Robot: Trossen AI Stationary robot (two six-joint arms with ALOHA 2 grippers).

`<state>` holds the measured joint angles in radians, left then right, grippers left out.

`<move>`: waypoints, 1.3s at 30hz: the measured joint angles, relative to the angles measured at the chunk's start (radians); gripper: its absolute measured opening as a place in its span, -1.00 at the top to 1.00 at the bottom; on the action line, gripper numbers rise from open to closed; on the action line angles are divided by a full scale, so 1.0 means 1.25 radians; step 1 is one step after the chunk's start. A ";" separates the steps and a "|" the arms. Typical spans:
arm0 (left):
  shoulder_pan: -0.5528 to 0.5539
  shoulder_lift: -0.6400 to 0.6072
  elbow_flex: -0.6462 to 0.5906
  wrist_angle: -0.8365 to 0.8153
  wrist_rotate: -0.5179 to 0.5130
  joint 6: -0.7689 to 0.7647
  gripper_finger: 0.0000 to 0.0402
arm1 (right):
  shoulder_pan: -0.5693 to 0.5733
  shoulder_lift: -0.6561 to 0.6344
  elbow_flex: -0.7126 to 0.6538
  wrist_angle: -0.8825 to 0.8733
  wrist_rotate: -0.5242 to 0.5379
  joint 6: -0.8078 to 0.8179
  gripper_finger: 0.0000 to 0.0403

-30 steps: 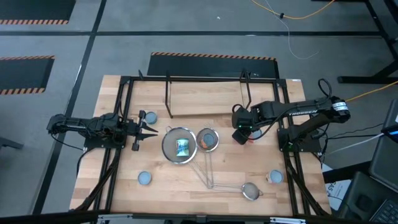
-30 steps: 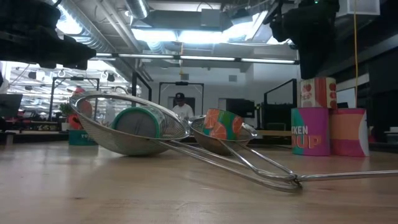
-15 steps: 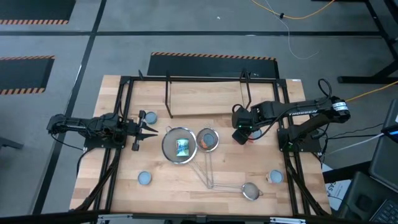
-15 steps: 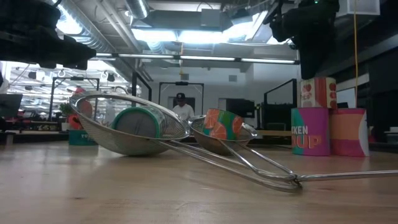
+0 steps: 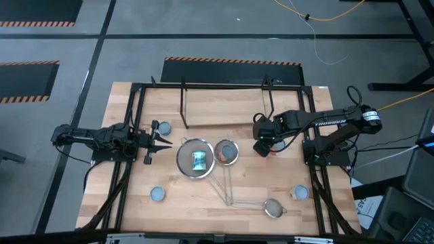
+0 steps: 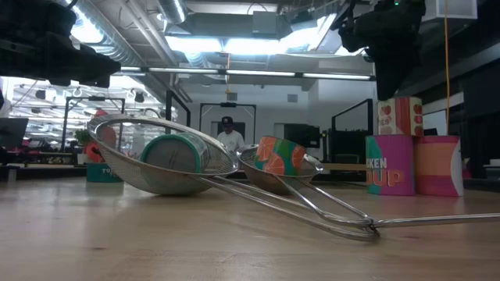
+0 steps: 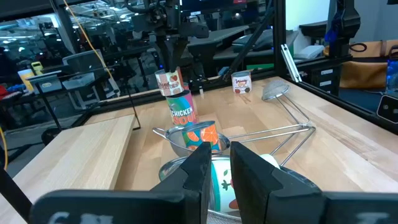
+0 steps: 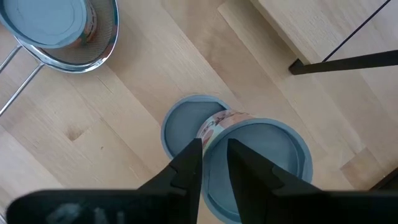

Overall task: Pick and place cans onto a shelf
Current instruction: Put the canned diced tomatoes on the shelf

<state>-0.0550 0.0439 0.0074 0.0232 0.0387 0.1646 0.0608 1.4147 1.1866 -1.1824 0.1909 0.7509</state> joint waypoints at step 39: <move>0.000 0.000 0.000 0.000 0.000 0.000 0.73 | 0.000 0.020 0.001 0.001 0.001 -0.024 0.95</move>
<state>-0.0548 0.0437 0.0074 0.0235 0.0387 0.1646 0.0612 1.4391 1.1884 -1.1809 0.1923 0.7213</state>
